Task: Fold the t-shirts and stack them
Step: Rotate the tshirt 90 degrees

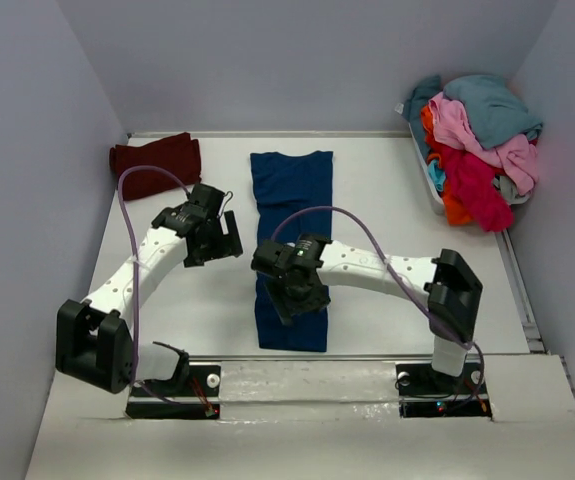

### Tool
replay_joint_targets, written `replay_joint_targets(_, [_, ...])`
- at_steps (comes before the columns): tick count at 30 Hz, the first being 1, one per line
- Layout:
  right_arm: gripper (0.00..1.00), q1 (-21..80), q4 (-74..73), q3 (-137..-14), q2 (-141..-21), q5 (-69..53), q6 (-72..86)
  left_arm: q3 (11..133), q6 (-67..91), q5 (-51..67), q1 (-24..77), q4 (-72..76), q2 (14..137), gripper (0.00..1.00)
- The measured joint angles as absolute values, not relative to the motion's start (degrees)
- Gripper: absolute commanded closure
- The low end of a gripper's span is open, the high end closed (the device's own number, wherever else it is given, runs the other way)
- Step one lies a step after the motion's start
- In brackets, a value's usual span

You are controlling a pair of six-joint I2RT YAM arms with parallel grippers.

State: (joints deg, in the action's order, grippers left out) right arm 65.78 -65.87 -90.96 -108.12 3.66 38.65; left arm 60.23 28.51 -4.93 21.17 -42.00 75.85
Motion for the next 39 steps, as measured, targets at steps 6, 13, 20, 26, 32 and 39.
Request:
replay_joint_targets(6, [0.30, 65.8, -66.1, -81.1, -98.9, 4.4, 43.1, 54.9, 30.0, -3.6, 24.7, -41.8, 72.4, 0.06])
replay_joint_targets(13, [0.32, 65.7, -64.0, -73.0, -98.4, 2.6, 45.3, 50.6, 35.7, -1.5, 37.5, -41.6, 72.1, 0.06])
replay_joint_targets(20, [0.33, 65.6, -59.4, -67.5, -98.4, 1.0, 45.5, 45.8, 40.9, 0.6, 41.1, -41.0, 69.9, 0.06])
replay_joint_targets(26, [0.34, 65.5, -56.6, -66.9, -98.4, 0.7, 45.4, 42.3, 43.9, 2.8, 41.6, -41.1, 67.5, 0.06])
replay_joint_targets(32, [0.36, 65.1, -54.7, -67.2, -101.6, 0.6, 44.3, 42.0, 44.1, 3.8, 41.6, -40.3, 69.1, 0.06])
replay_joint_targets(39, [0.38, 63.6, -52.7, -67.4, -104.3, 0.3, 43.3, 41.9, 43.5, 6.0, 41.6, -38.0, 75.4, 0.10])
